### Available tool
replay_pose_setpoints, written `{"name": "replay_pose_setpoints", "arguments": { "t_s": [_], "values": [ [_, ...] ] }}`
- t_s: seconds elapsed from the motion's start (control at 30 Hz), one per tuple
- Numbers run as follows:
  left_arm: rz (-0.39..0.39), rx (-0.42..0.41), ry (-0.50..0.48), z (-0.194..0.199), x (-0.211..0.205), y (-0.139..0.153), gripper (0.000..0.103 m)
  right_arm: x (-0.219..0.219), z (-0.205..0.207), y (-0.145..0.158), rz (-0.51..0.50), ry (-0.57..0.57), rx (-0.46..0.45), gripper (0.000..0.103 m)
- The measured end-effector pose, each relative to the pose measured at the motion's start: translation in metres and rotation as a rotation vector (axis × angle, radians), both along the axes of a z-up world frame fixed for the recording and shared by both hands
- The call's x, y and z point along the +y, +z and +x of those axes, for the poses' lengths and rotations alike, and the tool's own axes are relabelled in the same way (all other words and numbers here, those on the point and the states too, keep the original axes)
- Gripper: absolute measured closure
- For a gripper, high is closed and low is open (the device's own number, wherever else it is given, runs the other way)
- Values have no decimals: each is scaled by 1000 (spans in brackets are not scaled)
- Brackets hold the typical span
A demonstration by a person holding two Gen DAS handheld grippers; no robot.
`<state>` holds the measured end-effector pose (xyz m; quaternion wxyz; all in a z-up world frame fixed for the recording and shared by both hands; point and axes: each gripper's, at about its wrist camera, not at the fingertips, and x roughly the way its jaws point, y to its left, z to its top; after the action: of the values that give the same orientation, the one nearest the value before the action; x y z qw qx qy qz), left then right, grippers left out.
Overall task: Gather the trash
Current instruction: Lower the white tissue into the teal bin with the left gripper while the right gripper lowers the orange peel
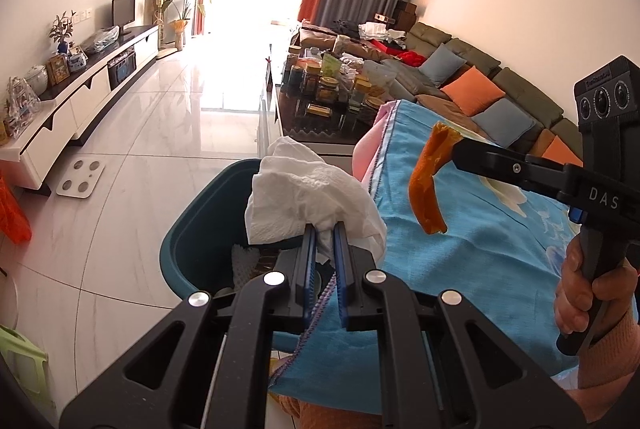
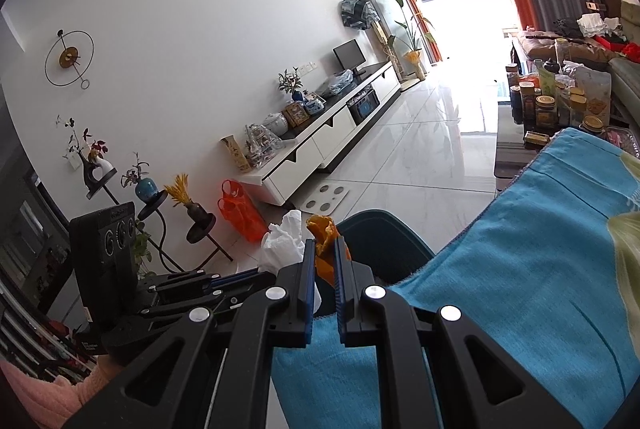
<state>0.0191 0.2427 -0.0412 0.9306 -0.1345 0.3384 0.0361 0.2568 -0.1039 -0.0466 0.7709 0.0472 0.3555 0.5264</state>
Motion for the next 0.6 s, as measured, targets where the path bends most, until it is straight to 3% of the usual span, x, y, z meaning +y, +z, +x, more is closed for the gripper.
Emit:
{"name": "replay_pose_setpoints", "arguments": {
  "t_s": [0.6],
  "values": [
    [-4,19,36,9,17,-10,93,23,2,-8,-9,30,21,96]
  ]
}}
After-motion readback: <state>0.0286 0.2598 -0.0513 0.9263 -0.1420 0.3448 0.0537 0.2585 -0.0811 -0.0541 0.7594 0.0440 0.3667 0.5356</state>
